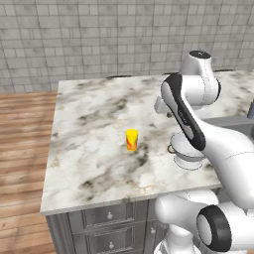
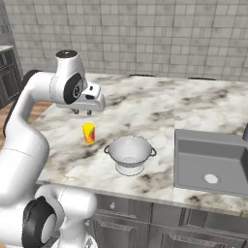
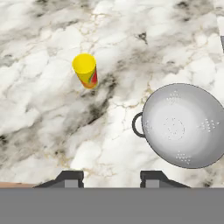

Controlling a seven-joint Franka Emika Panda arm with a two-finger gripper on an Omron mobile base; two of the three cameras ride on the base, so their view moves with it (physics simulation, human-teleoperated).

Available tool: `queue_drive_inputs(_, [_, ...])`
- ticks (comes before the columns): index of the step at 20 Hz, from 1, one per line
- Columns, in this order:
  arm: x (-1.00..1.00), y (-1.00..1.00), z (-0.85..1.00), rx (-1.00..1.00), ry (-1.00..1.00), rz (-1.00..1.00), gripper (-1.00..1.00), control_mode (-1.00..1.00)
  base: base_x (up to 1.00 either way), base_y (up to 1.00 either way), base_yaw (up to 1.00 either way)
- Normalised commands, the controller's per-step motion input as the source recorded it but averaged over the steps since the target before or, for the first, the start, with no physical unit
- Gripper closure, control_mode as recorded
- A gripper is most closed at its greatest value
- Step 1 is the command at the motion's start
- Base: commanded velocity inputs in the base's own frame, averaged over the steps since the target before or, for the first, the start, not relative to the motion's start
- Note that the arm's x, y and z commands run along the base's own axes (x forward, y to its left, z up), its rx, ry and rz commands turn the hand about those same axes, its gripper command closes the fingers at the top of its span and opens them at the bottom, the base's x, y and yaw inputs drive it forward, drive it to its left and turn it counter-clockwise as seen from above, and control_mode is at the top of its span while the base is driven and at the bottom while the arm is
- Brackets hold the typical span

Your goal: Pick the cup and colander and place them in the sink. Then turn on the water.

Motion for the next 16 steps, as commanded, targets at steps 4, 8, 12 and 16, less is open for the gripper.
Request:
queue_drive_inputs(4, [-0.01, -0.39, -0.19, 0.0, 0.0, 0.0, -1.0, -1.0, 0.0, 0.0, 0.0])
queue_drive_inputs(8, [-0.04, -0.66, -0.21, 0.0, 0.0, 0.0, -1.0, -1.0, 0.0, 0.0, 0.0])
queue_drive_inputs(12, [0.0, -0.55, -0.33, 0.0, 0.0, -0.06, -1.0, -1.0, 0.0, 0.0, 0.0])
queue_drive_inputs(16, [0.0, -0.42, -0.39, 0.0, 0.03, -0.12, -1.0, -1.0, 0.0, 0.0, 0.0])
